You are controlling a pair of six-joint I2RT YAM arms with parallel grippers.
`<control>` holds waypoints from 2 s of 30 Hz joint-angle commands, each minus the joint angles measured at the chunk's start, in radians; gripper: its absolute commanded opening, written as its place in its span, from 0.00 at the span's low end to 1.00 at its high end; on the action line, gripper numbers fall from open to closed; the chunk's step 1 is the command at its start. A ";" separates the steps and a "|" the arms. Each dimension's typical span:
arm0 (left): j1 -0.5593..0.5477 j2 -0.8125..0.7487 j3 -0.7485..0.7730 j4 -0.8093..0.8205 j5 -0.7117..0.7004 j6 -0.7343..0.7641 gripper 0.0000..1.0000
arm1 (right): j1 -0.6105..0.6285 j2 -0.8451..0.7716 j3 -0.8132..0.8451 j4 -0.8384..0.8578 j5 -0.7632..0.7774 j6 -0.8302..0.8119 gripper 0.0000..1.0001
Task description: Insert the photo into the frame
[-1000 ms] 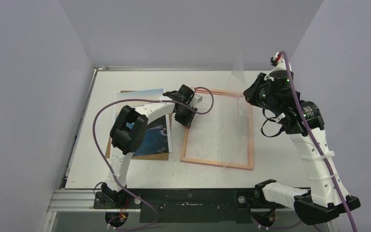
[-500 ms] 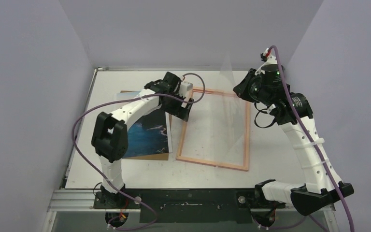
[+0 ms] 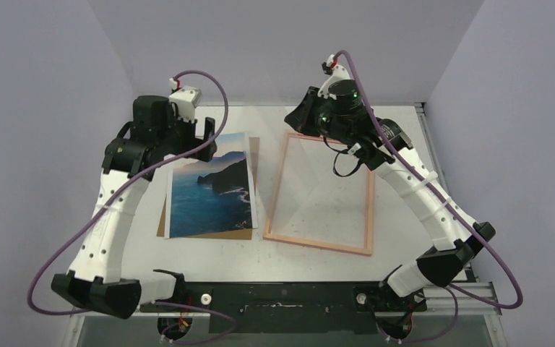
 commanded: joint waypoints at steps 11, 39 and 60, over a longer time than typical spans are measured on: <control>0.134 -0.135 -0.286 0.049 0.347 -0.177 0.97 | 0.083 -0.037 -0.013 0.393 -0.071 0.143 0.05; 0.391 -0.257 -0.873 1.120 0.868 -0.926 0.96 | 0.073 -0.154 -0.151 0.623 -0.099 0.314 0.05; 0.404 -0.225 -0.965 1.648 0.915 -1.360 0.94 | 0.025 -0.207 -0.281 0.699 -0.143 0.392 0.05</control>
